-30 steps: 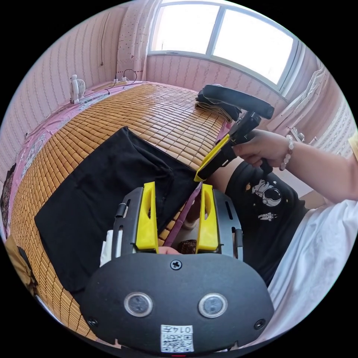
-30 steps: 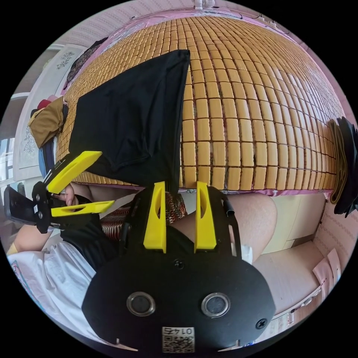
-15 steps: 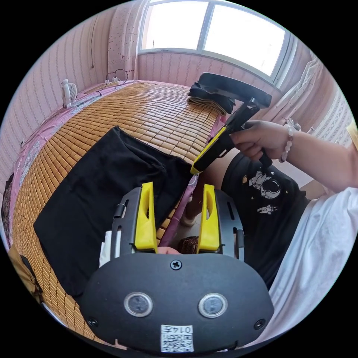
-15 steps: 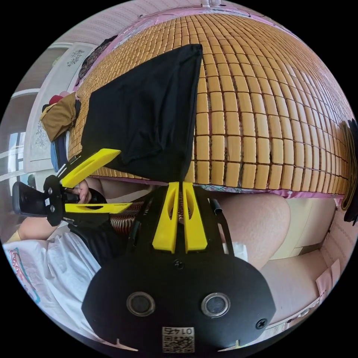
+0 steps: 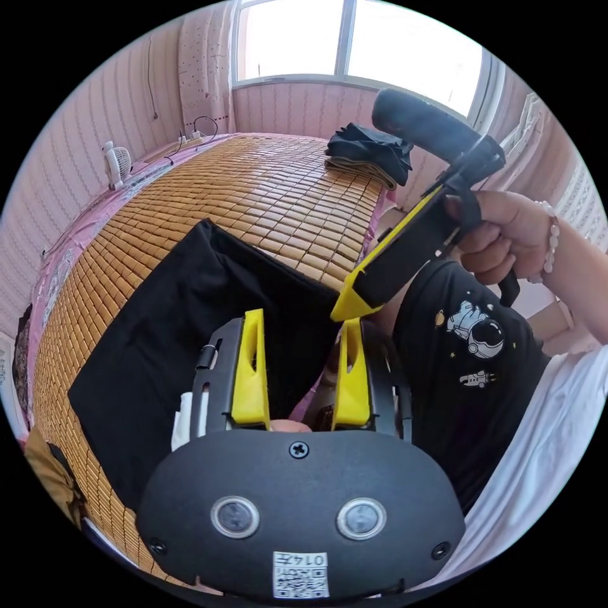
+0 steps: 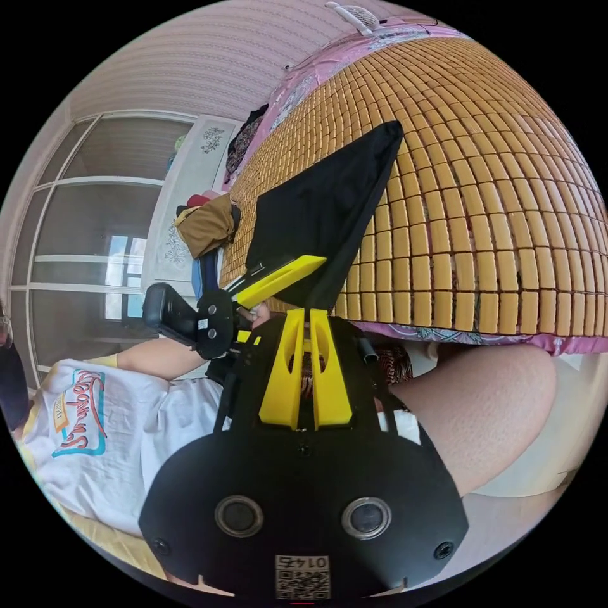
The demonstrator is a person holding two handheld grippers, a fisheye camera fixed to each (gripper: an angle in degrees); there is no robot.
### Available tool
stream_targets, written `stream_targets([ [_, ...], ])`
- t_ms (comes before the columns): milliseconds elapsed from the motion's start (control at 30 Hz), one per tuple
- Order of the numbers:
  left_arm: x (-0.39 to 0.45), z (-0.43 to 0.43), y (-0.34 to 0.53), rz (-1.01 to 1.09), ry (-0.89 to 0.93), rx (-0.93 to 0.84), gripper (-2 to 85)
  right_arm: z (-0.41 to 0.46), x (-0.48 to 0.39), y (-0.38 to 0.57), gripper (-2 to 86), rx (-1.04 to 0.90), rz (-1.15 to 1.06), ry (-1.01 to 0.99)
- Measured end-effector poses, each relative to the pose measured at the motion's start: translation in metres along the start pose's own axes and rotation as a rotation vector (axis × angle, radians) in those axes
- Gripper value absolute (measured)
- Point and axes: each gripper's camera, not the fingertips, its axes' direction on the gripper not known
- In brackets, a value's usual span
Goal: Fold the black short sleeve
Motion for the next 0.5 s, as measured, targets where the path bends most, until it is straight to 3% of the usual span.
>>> stream_targets([
  [133, 0.007, 0.003, 0.007, 0.023, -0.008, -0.115, 2.8, 0.008, -0.009, 0.007, 1.7, -0.066, -0.040, -0.044],
  [267, 0.007, -0.006, 0.025, 0.011, 0.084, -0.158, 0.1, 0.010, -0.002, 0.008, 3.6, -0.035, -0.001, 0.013],
  [367, 0.010, -0.028, 0.042, 0.008, 0.070, -0.122, -0.2, 0.005, 0.023, 0.003, 6.5, 0.075, 0.161, 0.139],
  [500, 0.017, -0.058, 0.062, -0.002, 0.048, -0.081, -0.4, -0.003, 0.039, -0.005, 10.1, 0.332, 0.275, 0.087],
])
